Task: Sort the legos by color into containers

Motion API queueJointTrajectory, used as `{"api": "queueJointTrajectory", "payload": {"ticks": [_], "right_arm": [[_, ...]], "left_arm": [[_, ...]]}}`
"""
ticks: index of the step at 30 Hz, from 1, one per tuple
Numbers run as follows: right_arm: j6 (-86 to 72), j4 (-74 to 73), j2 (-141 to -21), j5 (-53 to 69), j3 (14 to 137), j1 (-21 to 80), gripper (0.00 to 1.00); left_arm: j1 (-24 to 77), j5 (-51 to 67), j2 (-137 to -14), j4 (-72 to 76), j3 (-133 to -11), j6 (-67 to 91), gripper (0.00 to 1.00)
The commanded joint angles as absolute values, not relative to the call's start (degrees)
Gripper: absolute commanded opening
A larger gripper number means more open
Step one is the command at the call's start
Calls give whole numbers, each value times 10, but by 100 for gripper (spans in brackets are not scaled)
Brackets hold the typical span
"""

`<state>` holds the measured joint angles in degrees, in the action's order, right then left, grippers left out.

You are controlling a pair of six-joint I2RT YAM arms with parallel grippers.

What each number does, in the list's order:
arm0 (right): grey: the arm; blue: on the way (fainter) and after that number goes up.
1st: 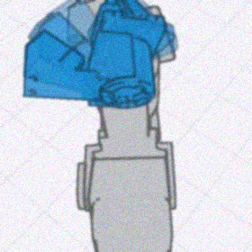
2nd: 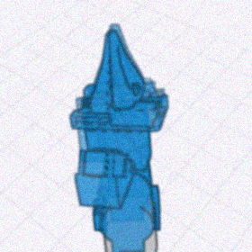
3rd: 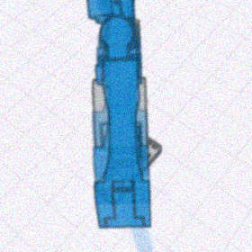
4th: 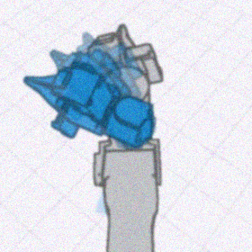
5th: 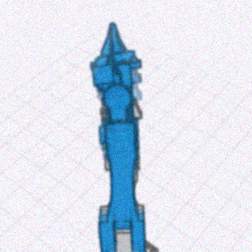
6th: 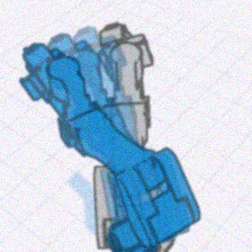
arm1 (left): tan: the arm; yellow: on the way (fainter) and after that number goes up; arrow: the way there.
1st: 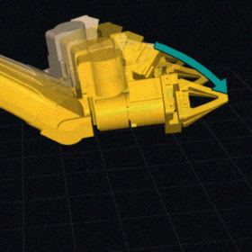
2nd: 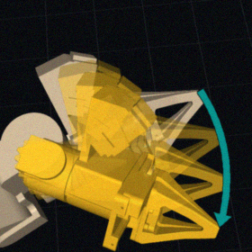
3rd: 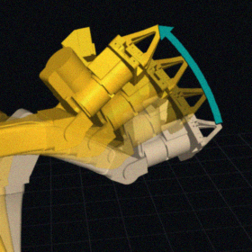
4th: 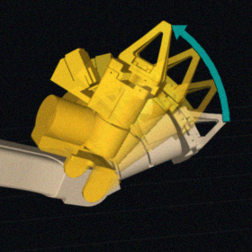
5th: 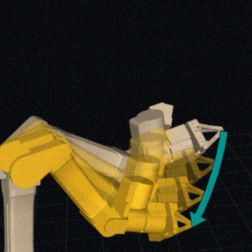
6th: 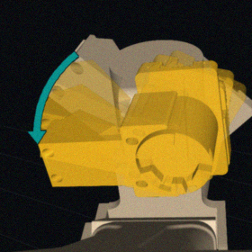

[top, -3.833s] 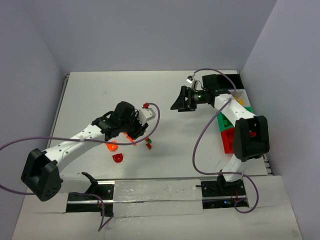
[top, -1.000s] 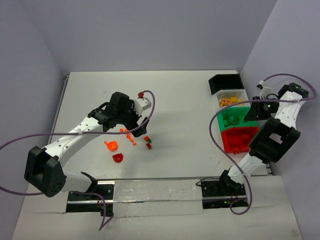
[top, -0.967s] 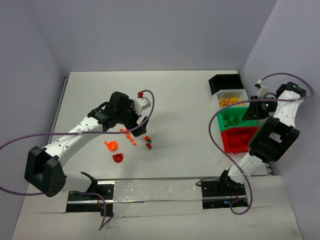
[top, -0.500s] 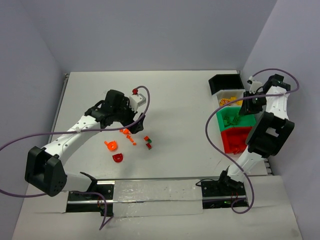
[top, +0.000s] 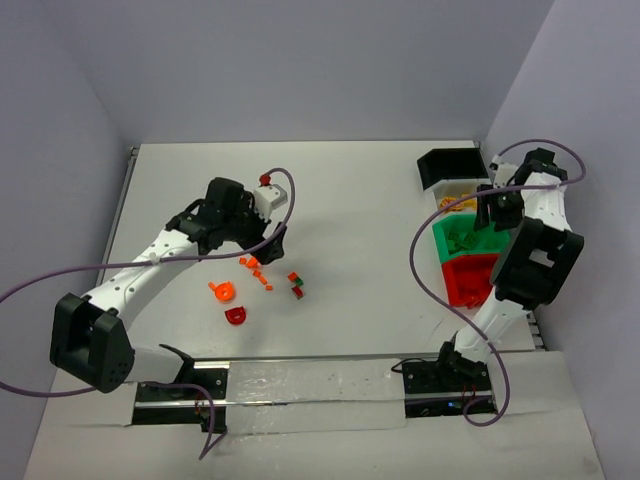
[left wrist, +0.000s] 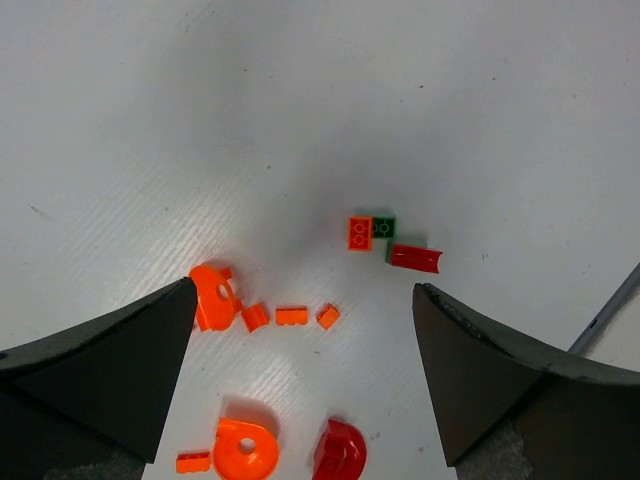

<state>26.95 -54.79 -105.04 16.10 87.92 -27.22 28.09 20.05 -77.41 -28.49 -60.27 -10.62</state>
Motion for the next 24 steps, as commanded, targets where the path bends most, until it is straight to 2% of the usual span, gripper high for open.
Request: {"api": "queueJointTrajectory", "payload": {"ticks": [1, 6, 11, 18, 24], "right_arm": [[256, -531, -1015, 162, 882, -249, 65], [234, -523, -928, 225, 845, -176, 64], [157, -438, -876, 273, 729, 27, 63], [107, -335, -909, 249, 661, 271, 54], [80, -342, -968, 244, 712, 374, 50]], "left_arm": [[263, 216, -756, -268, -611, -93, 99], [220, 251, -745, -275, -613, -79, 99], [134, 300, -725, -264, -610, -38, 99], [49, 318, -719, -265, -613, -6, 99], [34, 308, -722, -273, -609, -5, 99]]}}
